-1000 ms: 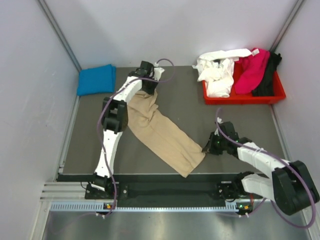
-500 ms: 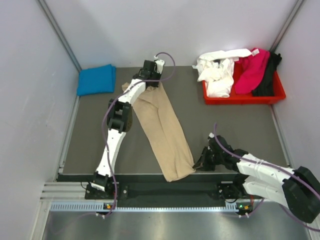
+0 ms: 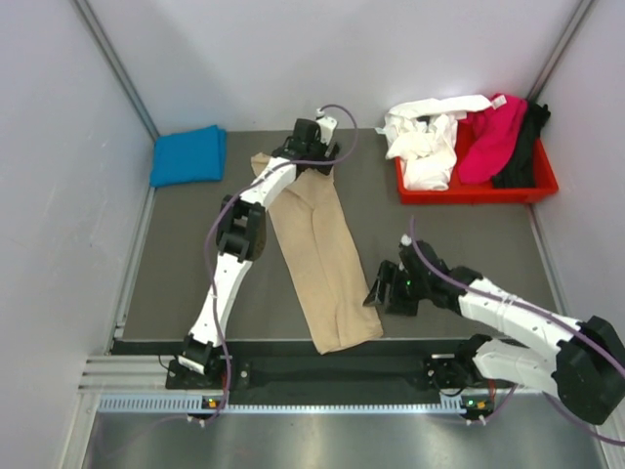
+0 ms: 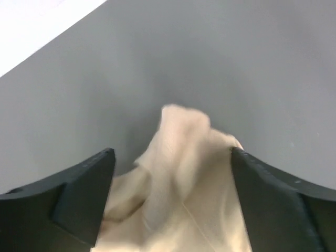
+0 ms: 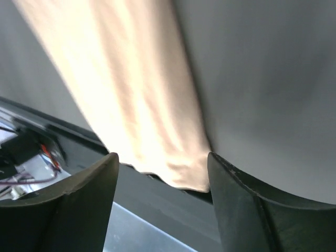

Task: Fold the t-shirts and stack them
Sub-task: Fold the tshirt

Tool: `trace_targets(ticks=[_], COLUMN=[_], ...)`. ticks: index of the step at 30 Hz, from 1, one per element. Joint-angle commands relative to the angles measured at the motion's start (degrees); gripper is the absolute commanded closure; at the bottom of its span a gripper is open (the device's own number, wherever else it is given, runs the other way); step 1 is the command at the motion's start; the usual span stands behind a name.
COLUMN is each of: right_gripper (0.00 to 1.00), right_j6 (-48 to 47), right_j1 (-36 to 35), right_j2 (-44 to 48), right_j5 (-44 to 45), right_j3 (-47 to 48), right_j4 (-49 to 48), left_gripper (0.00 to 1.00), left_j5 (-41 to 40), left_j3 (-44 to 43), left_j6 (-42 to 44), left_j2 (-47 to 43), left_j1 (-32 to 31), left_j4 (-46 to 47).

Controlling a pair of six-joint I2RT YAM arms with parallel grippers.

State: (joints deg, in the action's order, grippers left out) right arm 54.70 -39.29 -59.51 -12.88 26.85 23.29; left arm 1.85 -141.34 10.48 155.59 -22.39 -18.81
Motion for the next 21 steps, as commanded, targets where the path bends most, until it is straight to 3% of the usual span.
trace_targets(ticks=[1, 5, 9, 12, 15, 16, 17, 19, 21], right_gripper=[0.31, 0.31, 0.34, 0.41, 0.50, 0.51, 0.52, 0.50, 0.48], right_j6=[-13.01, -26.18, -30.08, -32.71, -34.31, -34.39, -34.22, -33.43, -31.76], right_j1=[4.03, 8.86, 14.40, 16.44, 17.05, 17.14, 17.31, 17.66, 18.10], right_j2=[-3.06, -13.50, -22.48, -32.66, -44.61, -47.52, -53.20, -58.77, -67.29], right_j5=[3.22, 2.95, -0.20, -3.56, -3.81, -4.42, -4.34, -4.51, -5.74], right_j3=[13.36, 26.39, 36.50, 46.77, 60.04, 66.51, 69.80, 78.73, 85.00], right_j4=[3.69, 2.91, -3.85, -8.17, -8.61, -8.96, -8.96, -9.66, -9.84], left_gripper=[0.01, 0.01, 0.01, 0.01, 0.23, 0.41, 0.47, 0.51, 0.50], left_j5=[0.96, 3.69, 7.19, 15.79, 23.81, 24.69, 25.39, 25.40, 23.21], left_j3=[-1.05, 1.76, 9.73, 19.38, 31.67, 35.22, 39.08, 50.42, 59.89], left_j6=[0.42, 1.12, 0.16, 1.03, 4.10, 4.89, 6.38, 8.67, 12.97], left_j2=[-10.03, -18.71, -27.07, -35.42, -44.38, -48.93, -51.33, -55.81, -61.53], left_j1=[0.24, 0.24, 0.68, 0.77, -0.54, -1.16, -2.03, -5.80, -11.49], left_j4=[-1.92, -6.67, -11.32, -17.90, -24.23, -24.95, -25.31, -25.31, -25.40])
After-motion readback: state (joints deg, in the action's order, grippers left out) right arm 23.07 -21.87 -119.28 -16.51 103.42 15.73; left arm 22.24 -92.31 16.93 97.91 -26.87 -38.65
